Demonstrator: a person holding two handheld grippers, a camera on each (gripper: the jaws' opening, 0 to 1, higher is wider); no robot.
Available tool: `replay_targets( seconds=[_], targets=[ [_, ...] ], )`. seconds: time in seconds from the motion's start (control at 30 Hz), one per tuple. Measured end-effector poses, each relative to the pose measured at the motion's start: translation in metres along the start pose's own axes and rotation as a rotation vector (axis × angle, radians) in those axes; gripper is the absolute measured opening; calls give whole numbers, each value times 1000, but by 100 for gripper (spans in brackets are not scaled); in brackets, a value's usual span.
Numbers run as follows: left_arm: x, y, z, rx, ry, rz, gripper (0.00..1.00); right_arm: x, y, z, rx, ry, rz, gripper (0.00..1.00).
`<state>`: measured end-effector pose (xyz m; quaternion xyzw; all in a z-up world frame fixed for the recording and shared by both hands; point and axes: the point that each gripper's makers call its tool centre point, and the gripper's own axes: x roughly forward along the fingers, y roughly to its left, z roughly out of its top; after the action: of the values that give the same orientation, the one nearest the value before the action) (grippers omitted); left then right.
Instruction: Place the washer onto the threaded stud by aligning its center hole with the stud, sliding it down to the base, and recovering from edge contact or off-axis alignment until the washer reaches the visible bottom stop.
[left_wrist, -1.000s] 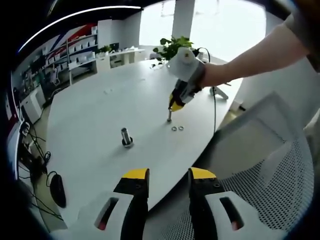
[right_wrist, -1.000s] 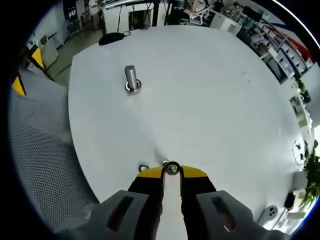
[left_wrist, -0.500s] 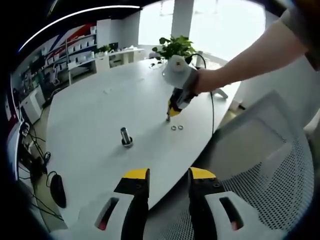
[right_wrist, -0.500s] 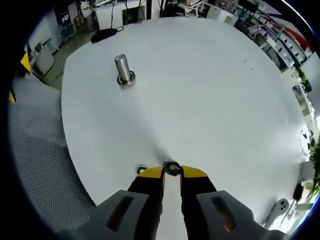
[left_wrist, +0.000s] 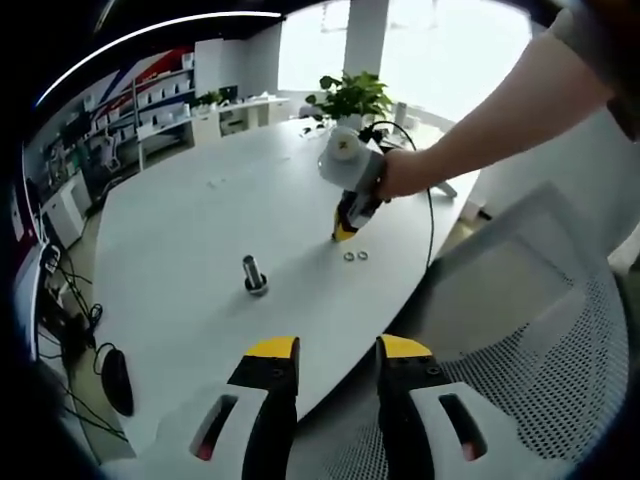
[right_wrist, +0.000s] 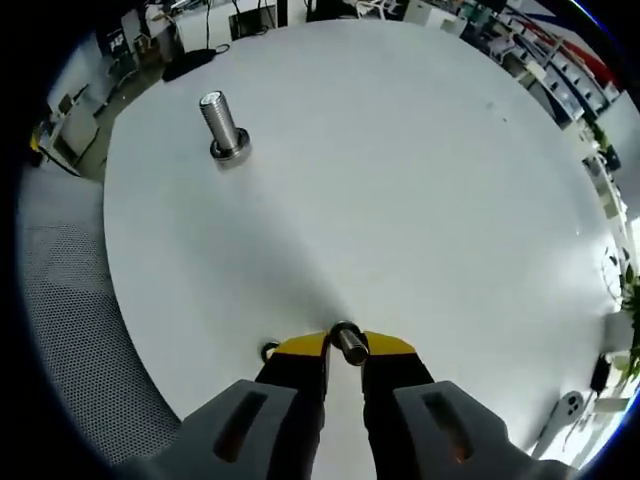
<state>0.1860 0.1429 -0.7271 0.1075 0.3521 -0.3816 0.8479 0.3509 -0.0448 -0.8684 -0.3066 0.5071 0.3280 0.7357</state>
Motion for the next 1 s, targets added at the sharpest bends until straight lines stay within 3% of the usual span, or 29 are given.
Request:
replay_targets(
  seconds=[0.17, 0.47, 1.0],
  targets=[
    [-1, 2, 1, 1, -3, 13, 29, 2, -1, -4, 36, 6, 11, 16],
    [-4, 7, 3, -12, -21, 38, 29, -15, 1, -16, 95, -9, 2, 17],
    [-4, 7, -1, 2, 1, 49, 29, -28, 25, -35, 69, -9, 51, 20]
  ],
)
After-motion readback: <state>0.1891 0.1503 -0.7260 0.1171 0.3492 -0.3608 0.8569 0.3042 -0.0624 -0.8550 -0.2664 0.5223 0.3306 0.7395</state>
